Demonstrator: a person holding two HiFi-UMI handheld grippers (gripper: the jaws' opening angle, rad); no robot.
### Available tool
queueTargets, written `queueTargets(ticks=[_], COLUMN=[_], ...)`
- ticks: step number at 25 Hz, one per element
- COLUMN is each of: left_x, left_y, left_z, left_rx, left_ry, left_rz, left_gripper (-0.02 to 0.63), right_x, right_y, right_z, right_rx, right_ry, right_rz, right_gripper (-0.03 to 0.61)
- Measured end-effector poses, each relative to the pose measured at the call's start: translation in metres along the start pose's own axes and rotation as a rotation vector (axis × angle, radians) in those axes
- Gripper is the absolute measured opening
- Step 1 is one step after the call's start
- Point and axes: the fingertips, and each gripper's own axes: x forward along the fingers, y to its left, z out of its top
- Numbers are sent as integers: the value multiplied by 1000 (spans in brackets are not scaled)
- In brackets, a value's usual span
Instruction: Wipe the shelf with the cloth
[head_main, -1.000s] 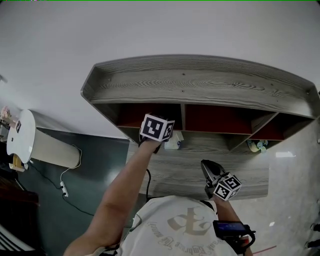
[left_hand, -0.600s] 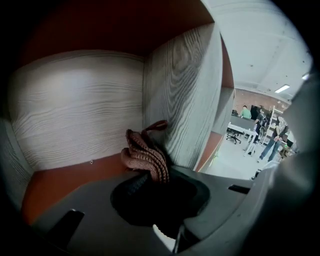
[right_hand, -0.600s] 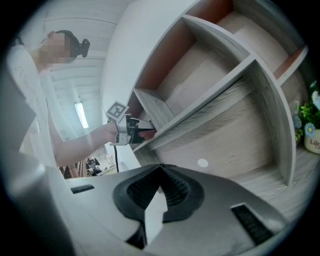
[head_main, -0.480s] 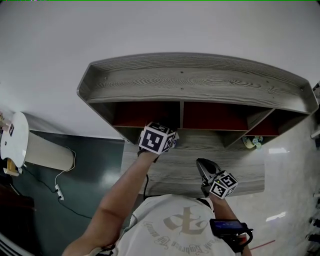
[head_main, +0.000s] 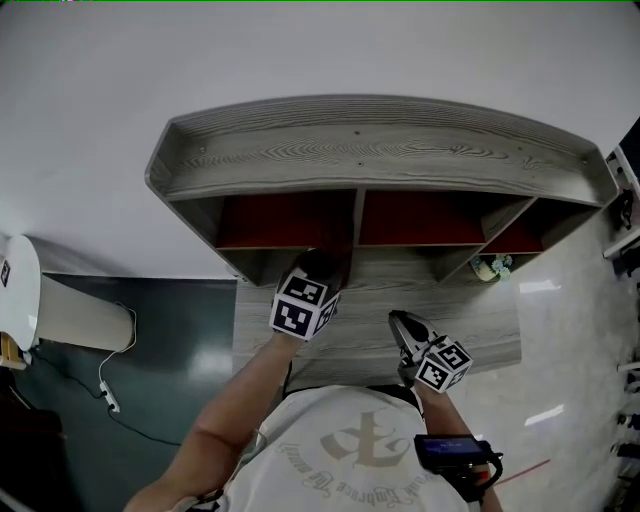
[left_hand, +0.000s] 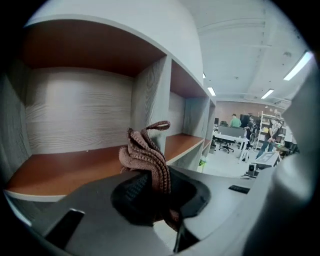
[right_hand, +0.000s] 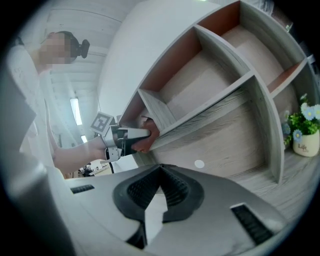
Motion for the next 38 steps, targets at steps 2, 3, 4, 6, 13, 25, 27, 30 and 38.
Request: queueTargets(ticks=[2,3,4,6,13,25,27,30,38], left_x=[-5,-7,-9,-13,-18,-5,-1,4,22], left_y=[-6,-10,-12,-18,-39,-70,-72,-79,-90], left_z=[-8,-12,-16,-23,-40,-36,-32,-26,7], left_rx=[-2,-10,-22,-43,-72,-37,-41,-48,-10], left_ry=[-24,-36,-48,-66,-84,-69,-73,-73,-76], left_rz=[-12,-21,-31,-48,-92,-87,-66,-36,85], left_gripper=[64,64,64,64,65,66,66,66,67], right_x=[-7,-10,-12,-17,-33,-55,-58,-65,-90], right_y=[-1,-1,-2,-3,-8,-33,-40,-50,-80], right_z=[-1,0,0,1,5,12,12,16,30], right_rx=[-1,-2,-6,-14,-27,-24,-29,-27,-8], right_ry=[-6,-10,-12,-14,-23,-38,-31,-28,-32], right_rz=[-23,-34,-44,-61,-108,-105,-94,-78,-47], right_gripper=[5,5,5,5,5,5,5,5,5])
